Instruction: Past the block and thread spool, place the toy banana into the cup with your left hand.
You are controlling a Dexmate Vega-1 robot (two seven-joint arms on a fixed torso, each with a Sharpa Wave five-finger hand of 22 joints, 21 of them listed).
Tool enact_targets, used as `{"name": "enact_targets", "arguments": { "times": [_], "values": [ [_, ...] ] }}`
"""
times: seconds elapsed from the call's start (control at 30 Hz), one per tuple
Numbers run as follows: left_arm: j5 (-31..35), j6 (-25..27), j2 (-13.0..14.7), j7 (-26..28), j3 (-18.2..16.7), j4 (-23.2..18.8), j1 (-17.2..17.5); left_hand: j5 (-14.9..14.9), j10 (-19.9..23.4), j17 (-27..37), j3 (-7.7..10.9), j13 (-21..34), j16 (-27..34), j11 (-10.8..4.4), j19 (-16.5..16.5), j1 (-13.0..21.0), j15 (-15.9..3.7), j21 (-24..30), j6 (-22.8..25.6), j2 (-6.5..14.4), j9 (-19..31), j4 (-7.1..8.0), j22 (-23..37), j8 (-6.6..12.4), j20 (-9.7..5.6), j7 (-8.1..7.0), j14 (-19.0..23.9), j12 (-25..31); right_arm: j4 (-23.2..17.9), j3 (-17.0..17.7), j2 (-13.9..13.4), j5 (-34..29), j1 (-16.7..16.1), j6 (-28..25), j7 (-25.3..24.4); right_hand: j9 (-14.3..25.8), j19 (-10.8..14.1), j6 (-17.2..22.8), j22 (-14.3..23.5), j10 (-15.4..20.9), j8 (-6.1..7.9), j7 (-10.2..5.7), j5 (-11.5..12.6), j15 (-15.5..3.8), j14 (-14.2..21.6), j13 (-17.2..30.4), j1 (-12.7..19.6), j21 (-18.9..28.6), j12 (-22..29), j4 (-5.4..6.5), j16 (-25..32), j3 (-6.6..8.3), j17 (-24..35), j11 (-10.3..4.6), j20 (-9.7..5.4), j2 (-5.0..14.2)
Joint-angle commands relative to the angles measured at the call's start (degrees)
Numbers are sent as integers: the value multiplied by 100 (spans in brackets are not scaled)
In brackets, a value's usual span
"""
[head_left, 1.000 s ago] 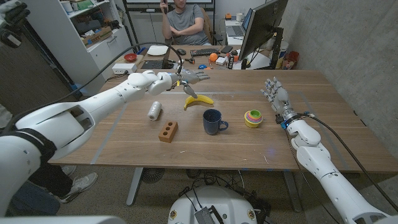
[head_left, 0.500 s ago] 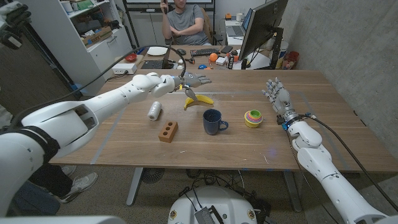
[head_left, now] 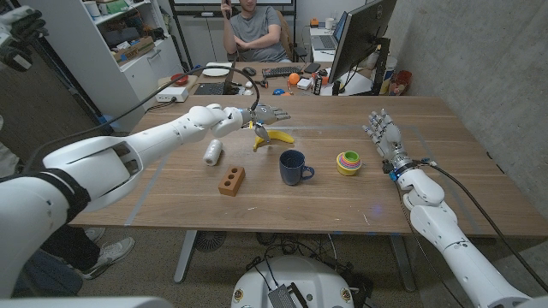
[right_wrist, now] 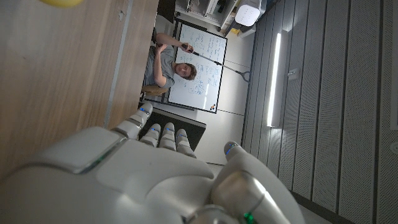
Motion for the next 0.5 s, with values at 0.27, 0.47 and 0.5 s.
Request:
{"name": "enact_targets", "arguments": {
  "times": [0.27,0.47,0.5],
  "values": [
    [-104,31,-407,-116,532,782,-310,33,572,15,-26,20,80,-106,265,482,-245,80,-239,267,28,-28,2,75,184,-77,571,198,114,17,116,37,-18,17,13,23,62,33,21,34,11,10,28,9,20,13,71,50,20,3,41,-31,3,-5,-45,46],
    [-83,124,-368,-75,634,695,-352,14,899,26,-41,29,87,-196,325,642,-298,78,43,393,30,-14,0,128,253,-143,739,281,120,11,115,-23,19,52,-10,23,66,41,20,35,14,0,30,8,25,13,75,50,20,3,42,-30,3,-5,-46,53],
    [-142,110,-374,-19,607,727,-347,-17,1112,40,-78,41,114,-237,363,670,-359,78,274,444,35,22,0,173,267,-156,897,336,154,10,124,2,43,76,42,23,69,43,20,35,14,-3,31,7,25,13,76,51,20,3,42,-30,3,-4,-48,54]
  ]
}}
